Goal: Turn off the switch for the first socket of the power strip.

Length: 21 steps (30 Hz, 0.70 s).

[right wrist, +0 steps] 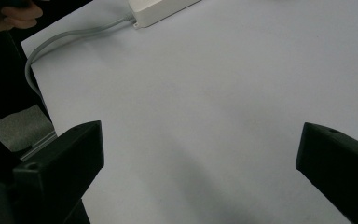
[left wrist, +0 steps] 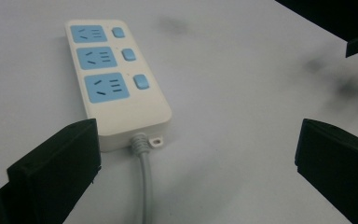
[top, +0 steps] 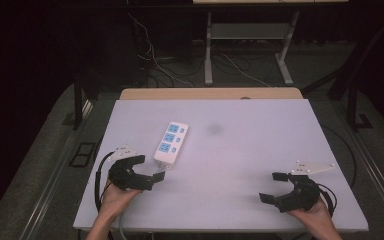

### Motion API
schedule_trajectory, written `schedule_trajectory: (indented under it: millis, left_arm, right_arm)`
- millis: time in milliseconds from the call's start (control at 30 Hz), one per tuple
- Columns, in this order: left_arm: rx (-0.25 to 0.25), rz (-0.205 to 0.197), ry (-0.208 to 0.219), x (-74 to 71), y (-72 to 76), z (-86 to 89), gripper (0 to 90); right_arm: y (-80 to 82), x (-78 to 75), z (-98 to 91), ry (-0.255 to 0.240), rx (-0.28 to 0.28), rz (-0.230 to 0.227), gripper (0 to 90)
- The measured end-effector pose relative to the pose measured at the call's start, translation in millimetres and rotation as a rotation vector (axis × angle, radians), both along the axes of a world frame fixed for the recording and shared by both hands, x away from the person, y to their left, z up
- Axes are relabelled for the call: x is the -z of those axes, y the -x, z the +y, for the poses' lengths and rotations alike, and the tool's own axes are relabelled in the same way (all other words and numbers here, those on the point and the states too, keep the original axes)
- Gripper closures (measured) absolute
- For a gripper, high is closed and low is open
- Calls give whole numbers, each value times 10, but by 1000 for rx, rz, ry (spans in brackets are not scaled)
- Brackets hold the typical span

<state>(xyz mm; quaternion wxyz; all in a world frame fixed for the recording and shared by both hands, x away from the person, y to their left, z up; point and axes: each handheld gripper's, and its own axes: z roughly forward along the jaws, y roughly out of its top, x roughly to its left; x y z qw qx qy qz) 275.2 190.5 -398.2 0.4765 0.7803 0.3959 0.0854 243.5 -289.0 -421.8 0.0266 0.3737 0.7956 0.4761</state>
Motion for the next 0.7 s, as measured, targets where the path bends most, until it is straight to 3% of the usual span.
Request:
schedule_trajectory:
  millis: [700]
  left_arm:
    - [58,-9,10,249,234,-122,0]
  right_arm:
    - [7,-4,-10,-2,-2,-4,5]
